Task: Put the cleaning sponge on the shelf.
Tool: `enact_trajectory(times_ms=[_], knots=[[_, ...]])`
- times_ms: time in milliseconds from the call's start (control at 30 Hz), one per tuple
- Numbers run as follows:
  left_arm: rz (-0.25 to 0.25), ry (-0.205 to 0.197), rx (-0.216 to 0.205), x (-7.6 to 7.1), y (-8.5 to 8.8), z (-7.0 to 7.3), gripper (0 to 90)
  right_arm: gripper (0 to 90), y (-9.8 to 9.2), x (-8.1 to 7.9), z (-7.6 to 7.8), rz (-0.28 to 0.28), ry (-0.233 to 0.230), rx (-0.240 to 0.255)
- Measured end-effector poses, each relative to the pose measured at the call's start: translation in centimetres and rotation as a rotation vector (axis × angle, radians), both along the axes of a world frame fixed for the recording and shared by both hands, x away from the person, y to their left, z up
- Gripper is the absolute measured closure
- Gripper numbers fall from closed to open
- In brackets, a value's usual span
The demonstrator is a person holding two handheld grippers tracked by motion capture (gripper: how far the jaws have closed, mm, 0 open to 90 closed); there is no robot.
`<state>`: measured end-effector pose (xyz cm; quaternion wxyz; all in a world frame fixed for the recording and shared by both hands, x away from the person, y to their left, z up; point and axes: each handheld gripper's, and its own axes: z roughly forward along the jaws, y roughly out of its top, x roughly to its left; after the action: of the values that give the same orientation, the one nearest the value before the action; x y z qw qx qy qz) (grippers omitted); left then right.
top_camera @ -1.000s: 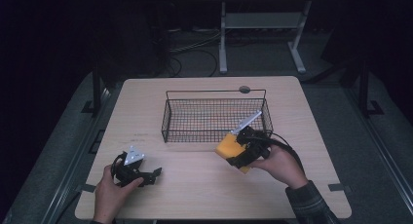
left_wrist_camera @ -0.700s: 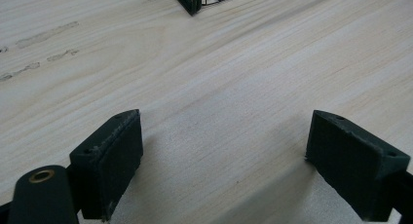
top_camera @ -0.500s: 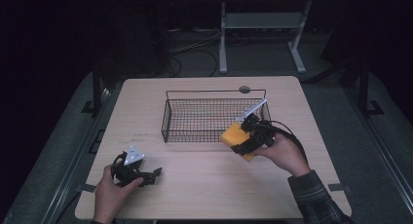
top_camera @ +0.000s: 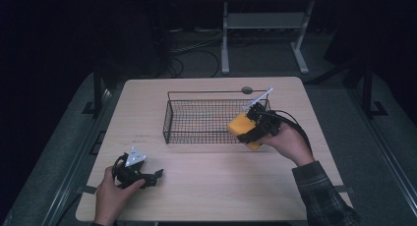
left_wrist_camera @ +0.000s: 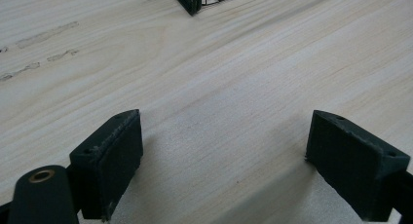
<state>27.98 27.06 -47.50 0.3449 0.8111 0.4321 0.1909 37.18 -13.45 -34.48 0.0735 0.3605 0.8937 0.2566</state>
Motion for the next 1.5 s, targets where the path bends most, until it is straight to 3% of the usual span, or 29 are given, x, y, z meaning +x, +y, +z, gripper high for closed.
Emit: enact_trajectory(times_ms=[633,1000,1500], knots=[[0.001,0.001,-0.001,0.0,0.0,0.0,12.6,22.3,-1.8,4.1,-0.3,-0.107,0.012,-0.020],[0.000,0.001,-0.001,0.0,0.0,0.0,12.6,22.3,-2.7,6.5,-0.7,-0.183,-0.003,-0.020],[0.001,0.001,-0.001,0.0,0.0,0.0,12.6,22.2,-2.1,8.7,-2.8,-0.232,0.028,-0.023]])
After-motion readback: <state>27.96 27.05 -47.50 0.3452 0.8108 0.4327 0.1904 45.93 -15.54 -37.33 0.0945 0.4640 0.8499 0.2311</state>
